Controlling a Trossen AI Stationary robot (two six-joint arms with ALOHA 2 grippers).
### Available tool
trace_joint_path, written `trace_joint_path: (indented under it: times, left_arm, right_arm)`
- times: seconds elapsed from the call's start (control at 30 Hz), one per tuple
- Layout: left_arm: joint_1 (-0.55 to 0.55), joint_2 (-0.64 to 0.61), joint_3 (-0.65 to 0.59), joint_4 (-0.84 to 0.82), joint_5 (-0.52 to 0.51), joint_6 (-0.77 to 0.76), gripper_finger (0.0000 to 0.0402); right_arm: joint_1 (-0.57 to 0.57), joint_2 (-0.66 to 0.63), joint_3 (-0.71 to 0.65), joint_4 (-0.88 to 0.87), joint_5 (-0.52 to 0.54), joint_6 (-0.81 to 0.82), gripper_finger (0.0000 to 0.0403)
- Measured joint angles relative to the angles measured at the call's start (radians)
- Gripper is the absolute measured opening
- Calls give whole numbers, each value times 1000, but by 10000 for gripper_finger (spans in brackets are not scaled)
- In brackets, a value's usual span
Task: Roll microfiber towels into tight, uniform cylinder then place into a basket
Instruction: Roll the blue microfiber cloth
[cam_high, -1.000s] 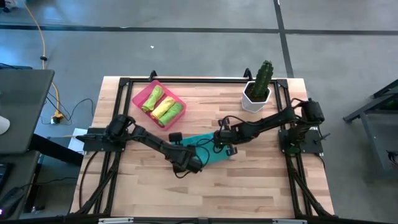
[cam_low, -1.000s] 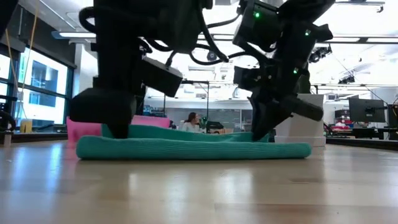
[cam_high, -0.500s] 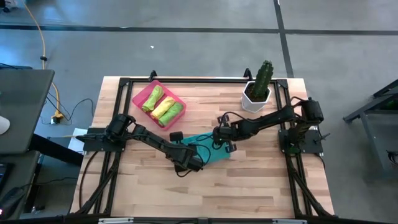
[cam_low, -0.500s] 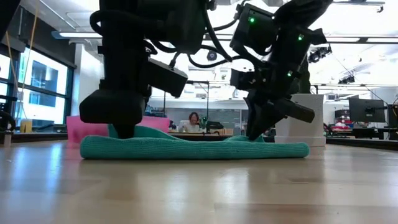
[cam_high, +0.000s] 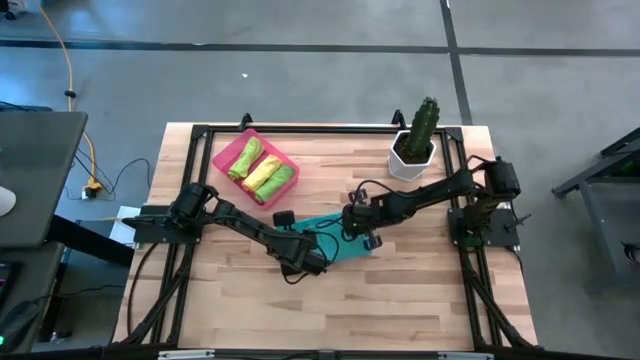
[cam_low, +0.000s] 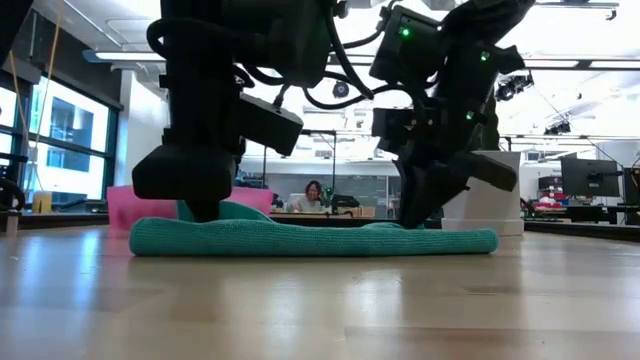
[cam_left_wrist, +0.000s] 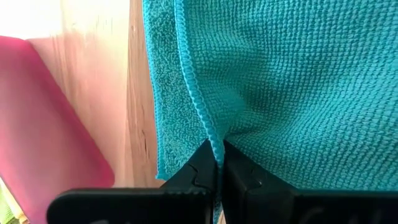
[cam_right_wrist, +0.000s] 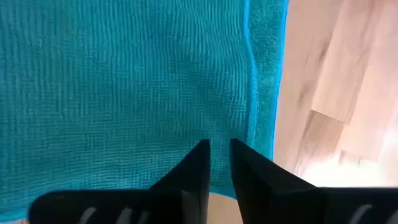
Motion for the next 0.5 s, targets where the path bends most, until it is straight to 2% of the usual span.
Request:
trace_joint_path:
  times: [0.33, 0.5]
  left_arm:
    - [-1, 0, 0, 1, 3, 0, 0]
    - [-1, 0, 0, 12, 4, 0, 0]
  right_arm:
    - [-3, 0, 0, 28, 40, -35, 147]
    - [-40, 0, 0, 49, -30, -38, 163]
